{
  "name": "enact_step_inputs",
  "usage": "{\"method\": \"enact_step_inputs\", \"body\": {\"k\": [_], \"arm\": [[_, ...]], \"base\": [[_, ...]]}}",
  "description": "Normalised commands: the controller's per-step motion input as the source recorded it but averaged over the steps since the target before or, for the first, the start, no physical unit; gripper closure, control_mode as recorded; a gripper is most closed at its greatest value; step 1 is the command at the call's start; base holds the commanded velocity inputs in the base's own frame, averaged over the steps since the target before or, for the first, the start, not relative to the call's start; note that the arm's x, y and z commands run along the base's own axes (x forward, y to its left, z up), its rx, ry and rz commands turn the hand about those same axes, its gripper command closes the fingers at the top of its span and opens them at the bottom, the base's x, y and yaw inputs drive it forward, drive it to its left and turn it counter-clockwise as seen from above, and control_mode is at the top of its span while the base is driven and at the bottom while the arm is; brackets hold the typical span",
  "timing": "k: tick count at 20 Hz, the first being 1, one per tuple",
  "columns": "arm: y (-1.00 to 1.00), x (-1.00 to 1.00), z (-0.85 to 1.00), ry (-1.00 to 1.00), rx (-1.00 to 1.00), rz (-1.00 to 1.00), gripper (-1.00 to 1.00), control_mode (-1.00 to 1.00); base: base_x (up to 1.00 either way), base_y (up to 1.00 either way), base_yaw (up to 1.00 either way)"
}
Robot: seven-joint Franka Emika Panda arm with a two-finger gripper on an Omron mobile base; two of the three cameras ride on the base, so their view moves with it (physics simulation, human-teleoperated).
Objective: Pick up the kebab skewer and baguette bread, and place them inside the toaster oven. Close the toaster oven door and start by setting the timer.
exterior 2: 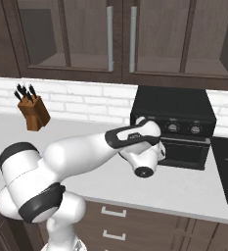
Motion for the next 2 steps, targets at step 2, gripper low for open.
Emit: {"method": "enact_step_inputs", "body": {"k": [2], "arm": [[0.06,0.22,0.0,0.0,0.09,-0.01,1.0,-1.0]], "base": [[0.0,0.0,0.0]]}}
